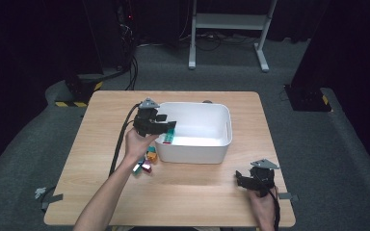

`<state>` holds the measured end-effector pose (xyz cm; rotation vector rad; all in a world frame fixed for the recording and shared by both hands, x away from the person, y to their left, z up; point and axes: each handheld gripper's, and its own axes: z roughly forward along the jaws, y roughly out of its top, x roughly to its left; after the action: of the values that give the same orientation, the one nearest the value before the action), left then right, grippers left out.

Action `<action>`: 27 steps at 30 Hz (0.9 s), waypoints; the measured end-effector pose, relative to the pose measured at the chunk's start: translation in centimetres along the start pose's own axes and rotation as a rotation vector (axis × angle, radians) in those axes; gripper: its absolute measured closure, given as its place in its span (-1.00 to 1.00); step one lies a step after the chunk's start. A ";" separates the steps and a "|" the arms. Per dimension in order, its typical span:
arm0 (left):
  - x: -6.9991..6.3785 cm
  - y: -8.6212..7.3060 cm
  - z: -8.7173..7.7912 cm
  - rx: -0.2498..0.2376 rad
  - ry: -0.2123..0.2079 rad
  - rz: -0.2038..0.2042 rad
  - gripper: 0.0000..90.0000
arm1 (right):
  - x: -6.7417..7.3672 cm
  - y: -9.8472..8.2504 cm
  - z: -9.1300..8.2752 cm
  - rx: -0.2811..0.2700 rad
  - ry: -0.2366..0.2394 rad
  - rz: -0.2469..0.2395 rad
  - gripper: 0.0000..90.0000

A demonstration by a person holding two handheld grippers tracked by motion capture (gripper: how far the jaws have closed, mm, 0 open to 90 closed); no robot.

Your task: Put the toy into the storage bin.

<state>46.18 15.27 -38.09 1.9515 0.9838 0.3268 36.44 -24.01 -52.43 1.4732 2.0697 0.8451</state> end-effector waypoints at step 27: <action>2.3 -5.8 -10.0 -0.127 0.097 -0.059 -0.45 | 0.0 0.0 0.0 0.000 0.000 0.000 -0.70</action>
<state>39.06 24.70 -37.56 1.8022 1.0555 0.4431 36.44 -24.00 -52.43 1.4733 2.0695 0.8451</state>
